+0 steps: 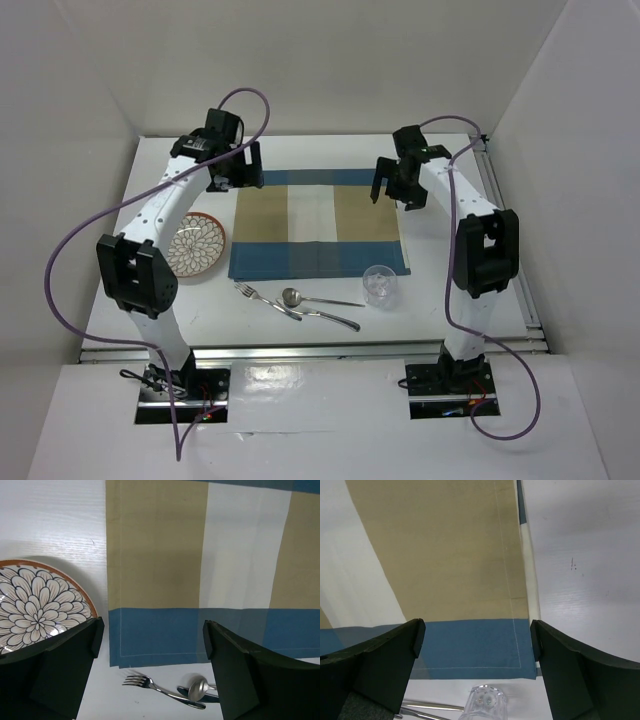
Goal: Set the dinner table for one person
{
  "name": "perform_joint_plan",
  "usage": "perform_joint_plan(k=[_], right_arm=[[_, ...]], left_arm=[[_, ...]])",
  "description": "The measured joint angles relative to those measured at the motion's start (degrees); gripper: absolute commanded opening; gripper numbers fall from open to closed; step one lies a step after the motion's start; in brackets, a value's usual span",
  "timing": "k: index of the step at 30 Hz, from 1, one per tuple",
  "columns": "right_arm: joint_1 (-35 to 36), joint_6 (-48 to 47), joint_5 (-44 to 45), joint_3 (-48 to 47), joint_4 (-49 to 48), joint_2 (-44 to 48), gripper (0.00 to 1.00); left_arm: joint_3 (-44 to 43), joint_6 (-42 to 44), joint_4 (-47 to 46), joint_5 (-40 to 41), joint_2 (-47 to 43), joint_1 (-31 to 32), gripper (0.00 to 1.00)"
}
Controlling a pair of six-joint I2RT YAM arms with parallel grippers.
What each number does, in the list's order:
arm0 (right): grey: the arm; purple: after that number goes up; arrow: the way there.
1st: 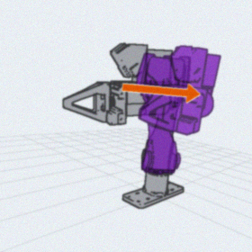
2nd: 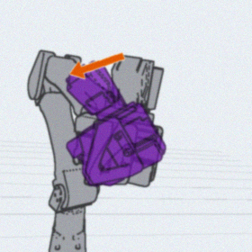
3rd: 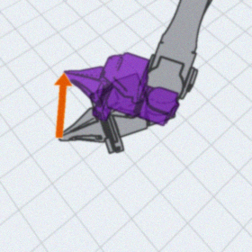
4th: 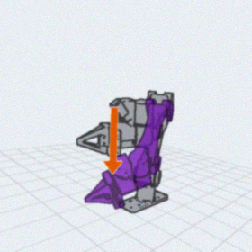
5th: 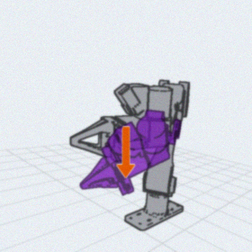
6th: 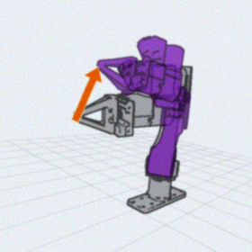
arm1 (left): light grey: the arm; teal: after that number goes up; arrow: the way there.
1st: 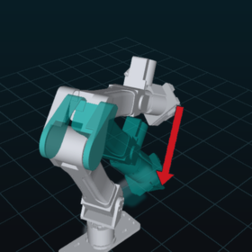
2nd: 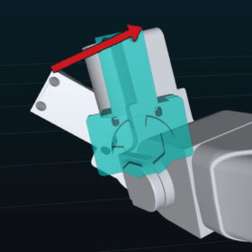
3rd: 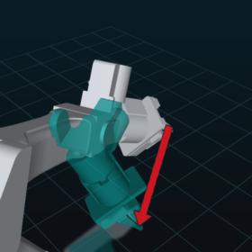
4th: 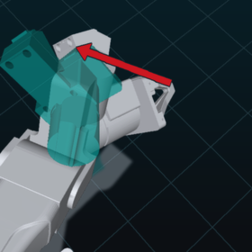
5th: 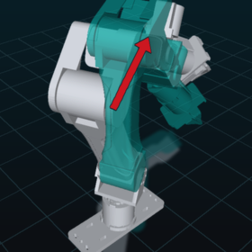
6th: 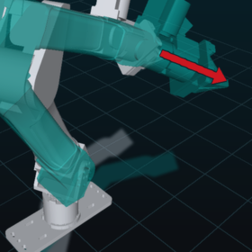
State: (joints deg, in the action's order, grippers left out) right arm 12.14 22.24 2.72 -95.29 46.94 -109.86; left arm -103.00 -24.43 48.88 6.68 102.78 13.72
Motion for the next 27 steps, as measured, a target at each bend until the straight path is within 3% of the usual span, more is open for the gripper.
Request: perform_joint_plan(k=[7,19,27], right_arm=[[-1.38,-0.04,-0.33,0.44,-0.83,0.22,1.00],[-4.17,-0.92,-3.23,15.23,-3.30,8.52,1.00],[-4.42,-0.90,-6.21,23.34,-4.31,10.93,1.00]], left_arm=[[-0.50,0.09,0.94,-2.19,2.56,0.00,1.00],[0.04,0.17,1.68,-4.09,3.06,0.02,1.00],[12.87,-0.68,0.87,-7.23,1.38,0.02,0.99]])
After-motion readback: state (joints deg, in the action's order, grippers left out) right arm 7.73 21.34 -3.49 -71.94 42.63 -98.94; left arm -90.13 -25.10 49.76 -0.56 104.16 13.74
